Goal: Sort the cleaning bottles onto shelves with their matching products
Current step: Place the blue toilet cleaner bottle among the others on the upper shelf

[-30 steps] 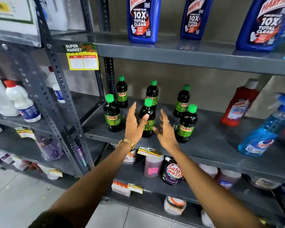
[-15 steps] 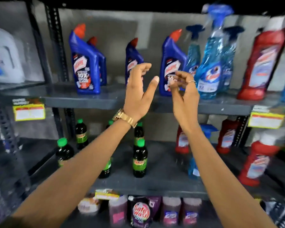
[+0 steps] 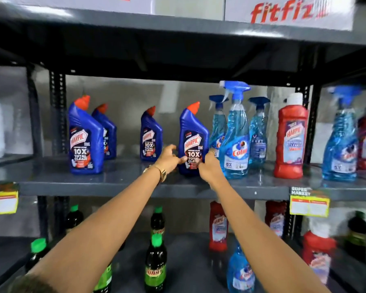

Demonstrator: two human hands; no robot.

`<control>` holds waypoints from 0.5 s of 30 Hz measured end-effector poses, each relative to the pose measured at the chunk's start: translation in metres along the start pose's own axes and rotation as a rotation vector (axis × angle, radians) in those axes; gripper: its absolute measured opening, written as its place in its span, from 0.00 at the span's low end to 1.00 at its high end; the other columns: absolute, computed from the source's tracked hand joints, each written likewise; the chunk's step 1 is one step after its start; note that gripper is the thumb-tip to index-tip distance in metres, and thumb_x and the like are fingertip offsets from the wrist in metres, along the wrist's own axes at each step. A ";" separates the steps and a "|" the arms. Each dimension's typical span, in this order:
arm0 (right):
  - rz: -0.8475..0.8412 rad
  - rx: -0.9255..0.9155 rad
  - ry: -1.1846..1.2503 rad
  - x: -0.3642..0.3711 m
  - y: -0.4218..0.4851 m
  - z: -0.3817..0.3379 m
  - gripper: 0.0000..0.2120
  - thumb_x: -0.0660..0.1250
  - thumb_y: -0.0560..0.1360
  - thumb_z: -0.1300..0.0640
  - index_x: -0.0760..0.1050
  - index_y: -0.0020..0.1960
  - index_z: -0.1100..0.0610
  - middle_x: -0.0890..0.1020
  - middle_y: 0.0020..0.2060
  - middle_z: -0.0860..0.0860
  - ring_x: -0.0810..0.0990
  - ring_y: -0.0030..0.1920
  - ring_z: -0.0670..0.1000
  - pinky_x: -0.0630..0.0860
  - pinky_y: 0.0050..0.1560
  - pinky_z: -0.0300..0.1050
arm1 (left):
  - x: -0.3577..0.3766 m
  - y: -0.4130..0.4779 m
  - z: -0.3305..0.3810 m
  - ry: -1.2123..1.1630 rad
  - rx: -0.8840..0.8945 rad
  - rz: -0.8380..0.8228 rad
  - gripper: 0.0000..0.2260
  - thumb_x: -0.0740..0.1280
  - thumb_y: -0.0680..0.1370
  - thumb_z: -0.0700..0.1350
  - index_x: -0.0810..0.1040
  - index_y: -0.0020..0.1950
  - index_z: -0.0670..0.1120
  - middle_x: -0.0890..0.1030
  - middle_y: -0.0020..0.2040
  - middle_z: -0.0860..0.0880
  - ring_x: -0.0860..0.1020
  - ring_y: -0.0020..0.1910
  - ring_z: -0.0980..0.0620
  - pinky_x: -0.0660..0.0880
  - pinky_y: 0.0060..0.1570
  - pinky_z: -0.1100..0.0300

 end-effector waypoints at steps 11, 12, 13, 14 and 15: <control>-0.099 -0.044 0.009 0.048 -0.006 -0.047 0.20 0.69 0.72 0.59 0.66 0.59 0.64 0.76 0.61 0.63 0.77 0.59 0.64 0.75 0.60 0.61 | -0.071 -0.010 -0.016 0.048 -0.012 0.077 0.17 0.66 0.74 0.34 0.69 0.62 0.42 0.79 0.59 0.40 0.78 0.58 0.41 0.76 0.59 0.41; -0.109 -0.049 0.020 0.053 -0.007 -0.052 0.20 0.69 0.72 0.59 0.66 0.58 0.63 0.76 0.61 0.63 0.77 0.59 0.64 0.75 0.60 0.61 | -0.078 -0.012 -0.015 0.043 -0.016 0.084 0.17 0.65 0.75 0.33 0.68 0.62 0.42 0.79 0.58 0.41 0.77 0.57 0.42 0.76 0.58 0.42; -0.120 -0.058 0.024 0.059 -0.008 -0.058 0.20 0.70 0.72 0.59 0.66 0.58 0.64 0.76 0.61 0.62 0.77 0.59 0.64 0.75 0.60 0.61 | -0.087 -0.013 -0.016 0.046 -0.019 0.090 0.16 0.64 0.75 0.33 0.68 0.62 0.42 0.78 0.57 0.43 0.77 0.56 0.43 0.77 0.56 0.43; -0.130 -0.065 0.021 0.065 -0.010 -0.063 0.20 0.70 0.72 0.58 0.66 0.59 0.64 0.76 0.61 0.62 0.77 0.59 0.64 0.75 0.61 0.61 | -0.094 -0.014 -0.017 0.061 -0.024 0.092 0.15 0.64 0.76 0.34 0.68 0.61 0.43 0.78 0.56 0.43 0.77 0.55 0.44 0.78 0.55 0.42; -0.139 -0.075 0.018 0.070 -0.011 -0.068 0.21 0.70 0.72 0.58 0.66 0.59 0.64 0.76 0.61 0.62 0.76 0.60 0.63 0.74 0.61 0.61 | -0.102 -0.014 -0.019 0.075 -0.027 0.101 0.14 0.65 0.76 0.35 0.68 0.59 0.45 0.78 0.56 0.42 0.78 0.55 0.43 0.78 0.54 0.41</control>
Point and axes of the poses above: each hand's wrist, its own y-axis towards the middle knuckle, its own x-axis out of the palm, z = x × y, the point moved 7 cm from there along y, towards the middle knuckle
